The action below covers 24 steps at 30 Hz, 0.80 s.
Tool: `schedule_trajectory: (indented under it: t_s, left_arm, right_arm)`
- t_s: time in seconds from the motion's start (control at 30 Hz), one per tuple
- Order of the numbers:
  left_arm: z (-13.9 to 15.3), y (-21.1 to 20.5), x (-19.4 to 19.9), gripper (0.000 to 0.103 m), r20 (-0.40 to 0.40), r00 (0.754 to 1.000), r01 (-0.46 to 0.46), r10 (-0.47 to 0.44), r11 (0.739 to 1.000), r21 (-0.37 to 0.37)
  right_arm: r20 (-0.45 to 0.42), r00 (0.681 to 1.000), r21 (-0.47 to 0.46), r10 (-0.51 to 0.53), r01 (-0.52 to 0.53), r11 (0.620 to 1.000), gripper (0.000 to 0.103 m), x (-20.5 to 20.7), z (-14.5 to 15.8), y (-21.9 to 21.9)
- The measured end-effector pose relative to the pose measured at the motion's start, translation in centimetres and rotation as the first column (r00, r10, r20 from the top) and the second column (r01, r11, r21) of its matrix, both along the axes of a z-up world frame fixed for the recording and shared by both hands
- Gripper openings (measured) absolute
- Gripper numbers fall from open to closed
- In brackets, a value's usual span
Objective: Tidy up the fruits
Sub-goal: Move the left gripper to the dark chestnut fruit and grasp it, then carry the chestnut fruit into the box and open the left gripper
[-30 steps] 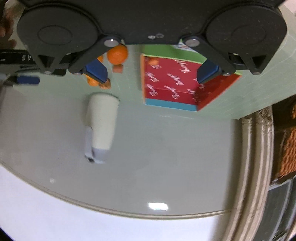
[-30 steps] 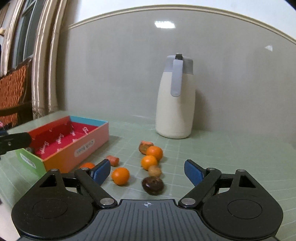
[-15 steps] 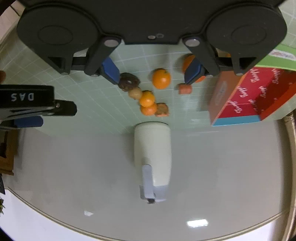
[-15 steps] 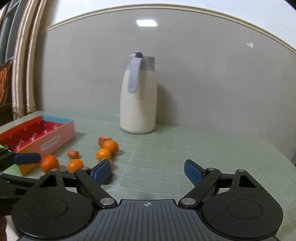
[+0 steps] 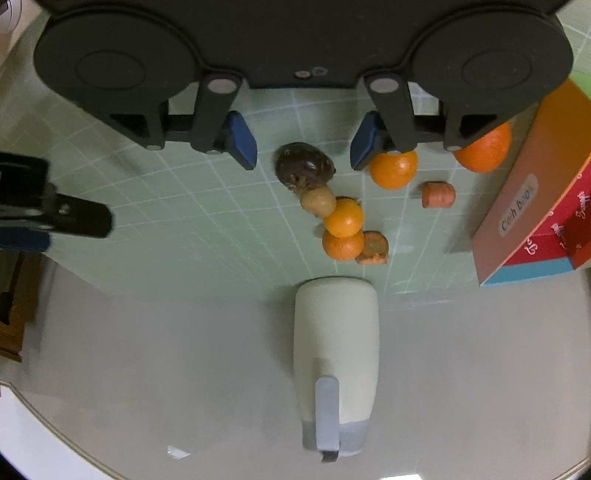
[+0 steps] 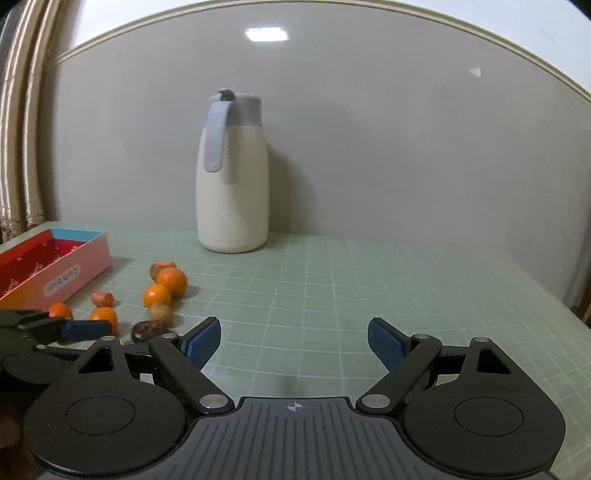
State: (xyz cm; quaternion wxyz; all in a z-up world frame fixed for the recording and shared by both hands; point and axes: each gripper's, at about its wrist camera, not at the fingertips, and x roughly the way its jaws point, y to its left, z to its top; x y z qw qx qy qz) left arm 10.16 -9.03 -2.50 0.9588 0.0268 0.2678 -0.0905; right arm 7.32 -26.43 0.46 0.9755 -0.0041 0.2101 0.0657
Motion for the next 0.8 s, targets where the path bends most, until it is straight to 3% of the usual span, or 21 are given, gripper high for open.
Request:
schedule_trajectory:
  t_s: [0.2, 0.4, 0.43, 0.53, 0.8]
  left_arm:
    - [-0.2, -0.4, 0.8, 0.035, -0.043, 0.999, -0.024, 0.024, 1.000, -0.002]
    - [0.0, -0.5, 2.2, 0.035, -0.081, 0.996, -0.047, 0.044, 0.998, -0.032]
    - [0.0, -0.6, 2.4, 0.030, -0.084, 0.995, -0.049, 0.047, 0.999, -0.024]
    - [-0.1, -1.0, 2.3, 0.028, -0.078, 0.996, -0.040, 0.040, 0.999, 0.003]
    - [1.5, 0.8, 0.5, 0.028, 0.011, 1.000, -0.024, 0.025, 0.999, -0.039]
  right_arm:
    - [-0.040, 0.998, 0.023, -0.047, 0.048, 0.999, 0.086, 0.7, -0.4, -1.8]
    - [-0.049, 0.997, 0.030, -0.054, 0.055, 0.998, 0.086, 0.7, -0.5, -2.3]
    - [-0.050, 0.997, 0.031, -0.051, 0.052, 0.998, 0.086, 0.7, -0.5, -2.2]
    - [-0.049, 0.998, 0.021, -0.040, 0.041, 0.999, 0.086, 0.9, -0.6, -1.5]
    - [-0.055, 0.998, 0.048, -0.037, 0.040, 0.998, 0.086, 1.3, -0.5, -0.7]
